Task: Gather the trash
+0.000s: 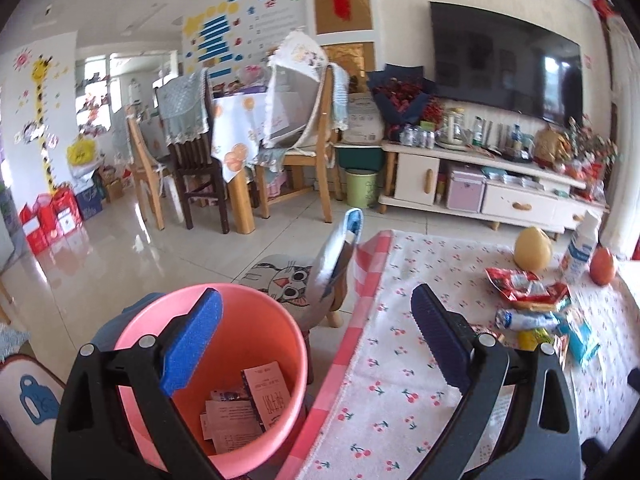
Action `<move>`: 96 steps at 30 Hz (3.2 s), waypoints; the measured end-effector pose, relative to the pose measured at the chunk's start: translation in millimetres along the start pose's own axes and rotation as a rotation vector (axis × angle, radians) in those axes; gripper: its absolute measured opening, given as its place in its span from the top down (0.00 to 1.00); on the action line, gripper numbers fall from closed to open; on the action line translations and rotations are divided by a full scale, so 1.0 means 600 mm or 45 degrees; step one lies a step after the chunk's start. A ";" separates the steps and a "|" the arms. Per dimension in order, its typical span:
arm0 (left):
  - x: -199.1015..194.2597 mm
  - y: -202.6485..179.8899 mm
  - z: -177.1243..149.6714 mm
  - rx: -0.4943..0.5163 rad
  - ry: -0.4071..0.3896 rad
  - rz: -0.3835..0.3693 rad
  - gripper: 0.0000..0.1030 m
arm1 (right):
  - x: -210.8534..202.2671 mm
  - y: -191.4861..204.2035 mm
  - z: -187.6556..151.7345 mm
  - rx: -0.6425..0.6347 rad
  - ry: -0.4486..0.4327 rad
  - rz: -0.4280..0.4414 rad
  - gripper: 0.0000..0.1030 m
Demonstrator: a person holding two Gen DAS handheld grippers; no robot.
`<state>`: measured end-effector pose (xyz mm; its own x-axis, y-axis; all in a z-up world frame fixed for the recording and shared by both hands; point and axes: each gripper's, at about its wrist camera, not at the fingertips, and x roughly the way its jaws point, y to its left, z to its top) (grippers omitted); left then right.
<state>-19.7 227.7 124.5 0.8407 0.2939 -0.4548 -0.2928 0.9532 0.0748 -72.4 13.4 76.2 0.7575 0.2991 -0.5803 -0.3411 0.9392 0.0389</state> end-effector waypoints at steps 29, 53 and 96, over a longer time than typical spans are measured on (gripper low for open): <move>0.065 -0.274 0.009 0.155 0.167 -0.432 0.07 | -0.037 -0.148 -0.033 0.070 -0.021 -0.002 0.09; 0.370 -0.442 0.032 0.082 0.684 -0.217 0.48 | -0.031 -0.267 -0.031 0.338 0.081 0.005 0.09; 0.233 -0.256 -0.071 -0.063 0.679 -0.225 0.44 | 0.000 -0.363 -0.072 0.557 0.289 -0.117 0.09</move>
<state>123.3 119.7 11.5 0.5359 0.0417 -0.8433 -0.2005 0.9765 -0.0791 -21.9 -198.3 32.5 0.6167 0.2132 -0.7578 0.0239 0.9571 0.2887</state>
